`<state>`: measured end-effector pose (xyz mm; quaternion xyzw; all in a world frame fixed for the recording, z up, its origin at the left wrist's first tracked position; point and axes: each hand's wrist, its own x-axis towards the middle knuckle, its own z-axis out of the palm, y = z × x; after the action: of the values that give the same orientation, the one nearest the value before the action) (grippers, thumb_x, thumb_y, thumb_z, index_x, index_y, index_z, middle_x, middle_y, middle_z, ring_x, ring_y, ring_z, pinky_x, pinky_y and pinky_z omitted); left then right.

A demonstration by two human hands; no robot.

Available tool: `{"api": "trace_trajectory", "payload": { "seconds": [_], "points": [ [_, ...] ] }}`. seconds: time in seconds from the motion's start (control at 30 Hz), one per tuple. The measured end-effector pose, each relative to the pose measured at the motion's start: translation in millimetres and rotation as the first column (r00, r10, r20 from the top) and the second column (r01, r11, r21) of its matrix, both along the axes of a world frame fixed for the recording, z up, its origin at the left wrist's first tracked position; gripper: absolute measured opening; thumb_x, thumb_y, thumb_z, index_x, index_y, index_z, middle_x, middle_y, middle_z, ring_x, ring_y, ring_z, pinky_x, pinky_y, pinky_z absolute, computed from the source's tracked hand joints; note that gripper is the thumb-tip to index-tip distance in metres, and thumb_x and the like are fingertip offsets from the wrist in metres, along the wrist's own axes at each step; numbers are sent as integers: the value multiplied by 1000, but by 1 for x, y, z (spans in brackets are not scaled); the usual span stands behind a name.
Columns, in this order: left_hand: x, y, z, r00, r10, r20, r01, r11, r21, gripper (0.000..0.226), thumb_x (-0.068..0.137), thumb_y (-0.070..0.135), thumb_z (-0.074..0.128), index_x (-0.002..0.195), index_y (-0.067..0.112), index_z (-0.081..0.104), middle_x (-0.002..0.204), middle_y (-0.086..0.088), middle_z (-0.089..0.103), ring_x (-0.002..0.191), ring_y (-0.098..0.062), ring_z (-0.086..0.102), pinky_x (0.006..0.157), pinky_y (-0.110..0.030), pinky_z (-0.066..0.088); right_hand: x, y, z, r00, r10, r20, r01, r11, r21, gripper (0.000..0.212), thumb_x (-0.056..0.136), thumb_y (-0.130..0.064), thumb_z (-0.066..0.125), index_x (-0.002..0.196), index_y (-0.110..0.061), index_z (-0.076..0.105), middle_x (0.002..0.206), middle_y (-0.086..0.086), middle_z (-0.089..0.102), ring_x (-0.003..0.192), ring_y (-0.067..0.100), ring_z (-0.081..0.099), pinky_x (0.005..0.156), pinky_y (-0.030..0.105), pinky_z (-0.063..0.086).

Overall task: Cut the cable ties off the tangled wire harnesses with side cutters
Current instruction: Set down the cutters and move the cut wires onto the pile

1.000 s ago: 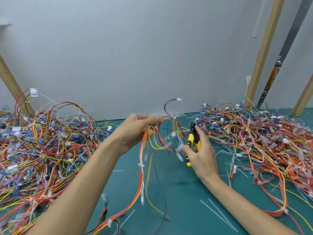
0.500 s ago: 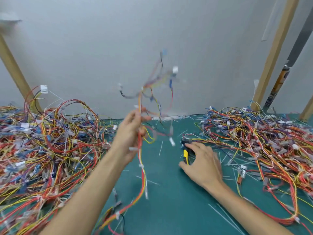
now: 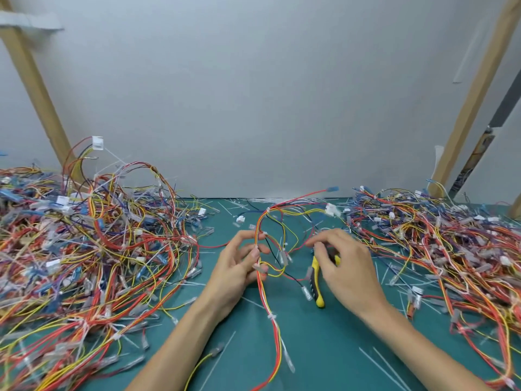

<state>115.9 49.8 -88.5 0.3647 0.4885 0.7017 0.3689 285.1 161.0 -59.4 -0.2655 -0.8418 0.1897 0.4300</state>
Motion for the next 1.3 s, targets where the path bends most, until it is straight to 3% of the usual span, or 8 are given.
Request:
{"api": "trace_trajectory", "payload": {
  "seconds": [0.2,0.4,0.5,0.6,0.67,0.83,1.0,1.3],
  "points": [
    [-2,3,0,996,21,84,-22,1000,14,25,99,2,47,110,20,61,85,-2,63,55,-10,58,54,-18,50,-42,-4,49,963,242,117,-152,849,-506,16,90,-21,58,86,-25,73,85,-9,74,81,5,69,75,24,52],
    [4,0,3,1000,16,-14,-16,999,47,27,98,3,50,123,10,56,91,-12,57,55,-16,61,51,-25,53,-90,-5,62,960,252,124,-119,764,-634,24,89,-22,53,103,-9,69,105,12,71,100,26,66,86,40,51],
    [7,2,4,990,40,-136,-36,999,29,28,98,2,51,123,10,58,93,-11,60,52,-18,61,49,-27,54,-102,-6,62,960,267,-86,-228,563,-794,13,91,-11,48,88,-9,60,85,15,59,80,26,57,67,33,42],
    [7,6,3,986,106,-131,-105,994,15,29,95,4,57,121,16,63,96,-11,63,49,-15,58,46,-23,48,-101,0,58,879,131,-457,-474,165,-865,29,91,-5,44,70,-10,63,83,13,69,80,23,62,70,30,44],
    [6,7,1,982,134,-131,-134,991,9,29,93,6,61,116,24,65,95,-7,66,48,-15,56,45,-22,46,-97,4,54,802,71,-593,-596,29,-803,22,91,-6,43,86,-8,64,90,13,70,84,22,65,75,31,47],
    [6,7,0,973,154,-174,-159,987,-11,26,92,10,63,114,23,68,78,-3,69,46,-16,55,43,-23,43,-94,8,45,724,196,-662,-676,11,-737,41,91,-4,46,132,-7,52,115,10,64,77,8,65,74,27,45],
    [7,5,0,970,159,-184,-165,986,-20,11,90,12,65,87,2,64,74,-8,65,51,-21,65,44,-25,50,-100,7,40,621,129,-773,-778,-23,-628,27,86,-14,56,112,-8,60,93,3,66,72,4,62,58,20,35],
    [8,1,4,993,1,-121,-4,1000,-28,23,79,31,65,88,10,69,83,-7,73,63,-19,69,57,-20,52,-97,11,38,582,136,-802,-804,-56,-593,24,85,-16,55,106,-10,65,96,5,72,74,8,65,56,18,43]
  ]
}}
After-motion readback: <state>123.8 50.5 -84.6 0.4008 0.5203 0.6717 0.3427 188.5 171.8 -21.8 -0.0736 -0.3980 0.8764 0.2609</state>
